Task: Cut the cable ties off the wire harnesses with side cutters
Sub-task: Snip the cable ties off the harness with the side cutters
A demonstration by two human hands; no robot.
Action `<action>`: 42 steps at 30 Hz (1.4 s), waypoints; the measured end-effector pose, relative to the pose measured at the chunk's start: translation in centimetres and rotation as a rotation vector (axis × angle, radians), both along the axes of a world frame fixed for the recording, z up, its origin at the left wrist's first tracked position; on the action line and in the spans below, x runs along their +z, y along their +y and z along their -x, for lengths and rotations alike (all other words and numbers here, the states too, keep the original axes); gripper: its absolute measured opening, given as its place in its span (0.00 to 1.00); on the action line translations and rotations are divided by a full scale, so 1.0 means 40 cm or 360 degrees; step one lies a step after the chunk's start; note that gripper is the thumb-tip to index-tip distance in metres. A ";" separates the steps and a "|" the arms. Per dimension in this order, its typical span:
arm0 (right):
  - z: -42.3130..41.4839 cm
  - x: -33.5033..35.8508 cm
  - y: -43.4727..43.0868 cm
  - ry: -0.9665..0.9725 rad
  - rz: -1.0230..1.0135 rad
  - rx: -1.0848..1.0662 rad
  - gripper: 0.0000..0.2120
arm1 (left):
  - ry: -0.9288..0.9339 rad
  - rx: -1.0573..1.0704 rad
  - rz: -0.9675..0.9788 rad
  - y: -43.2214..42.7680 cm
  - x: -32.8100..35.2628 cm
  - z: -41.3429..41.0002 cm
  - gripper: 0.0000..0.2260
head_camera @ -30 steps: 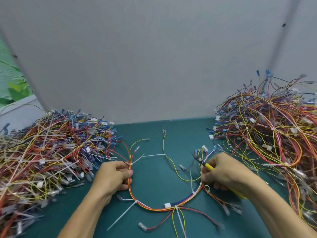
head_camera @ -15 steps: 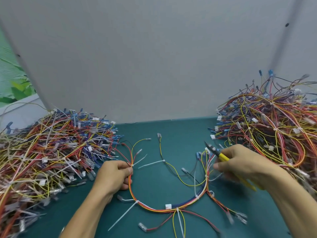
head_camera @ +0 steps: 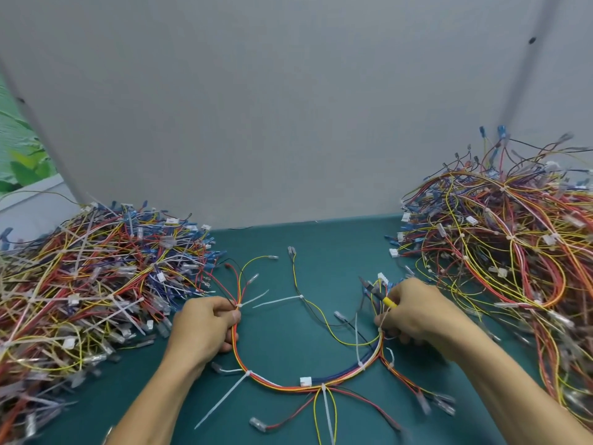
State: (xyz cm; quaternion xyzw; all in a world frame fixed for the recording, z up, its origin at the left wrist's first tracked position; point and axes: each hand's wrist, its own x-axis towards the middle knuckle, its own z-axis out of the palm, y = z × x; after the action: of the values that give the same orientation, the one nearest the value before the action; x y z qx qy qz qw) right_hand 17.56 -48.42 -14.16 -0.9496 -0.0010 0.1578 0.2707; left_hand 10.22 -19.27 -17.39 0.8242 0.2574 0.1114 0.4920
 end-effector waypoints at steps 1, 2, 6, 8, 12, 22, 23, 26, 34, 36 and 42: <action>-0.001 0.000 -0.001 0.0029 -0.0007 -0.0003 0.09 | 0.0000 0.0019 -0.0079 0.004 -0.001 -0.001 0.08; -0.003 0.001 -0.002 0.0051 -0.0006 -0.0006 0.09 | 0.0008 0.0025 -0.0159 0.007 -0.001 -0.002 0.08; -0.004 0.003 -0.001 0.0080 0.0024 0.0018 0.09 | 0.0063 0.0000 -0.0391 0.005 0.005 0.000 0.07; -0.002 0.005 -0.002 0.0091 0.0019 0.0029 0.09 | 0.0066 0.0003 -0.0475 0.002 0.006 0.002 0.05; 0.001 0.009 -0.005 0.0091 -0.0005 0.0039 0.06 | 0.0190 -0.0003 -0.0842 -0.001 0.014 0.013 0.07; 0.006 0.020 -0.017 0.0148 -0.0187 0.0071 0.05 | 0.0233 -0.0050 -0.0889 -0.011 0.020 0.015 0.04; 0.006 0.021 -0.018 0.0156 -0.0184 0.0079 0.05 | 0.0218 -0.0083 -0.0888 -0.012 0.018 0.015 0.03; 0.007 0.026 -0.021 0.0181 -0.0183 0.0116 0.04 | 0.0185 -0.0129 -0.0909 -0.015 0.017 0.017 0.03; -0.012 0.038 -0.066 -0.0183 -0.0692 0.0012 0.02 | 0.0061 -0.0096 -0.1044 -0.015 0.035 0.021 0.03; -0.014 0.039 -0.075 -0.0224 -0.0850 -0.0003 0.03 | -0.0092 -0.0124 -0.1057 -0.021 0.051 0.023 0.02; -0.010 0.038 -0.093 -0.0293 -0.0750 0.0147 0.07 | -0.0582 -0.0455 -0.1003 -0.108 0.105 0.028 0.02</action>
State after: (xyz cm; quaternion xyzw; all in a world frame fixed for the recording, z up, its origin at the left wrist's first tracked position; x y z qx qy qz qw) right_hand 17.94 -52.15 -12.63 -0.8697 -0.1057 0.0784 0.4757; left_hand 9.09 -23.58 -13.18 0.9289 0.0013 0.2604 0.2632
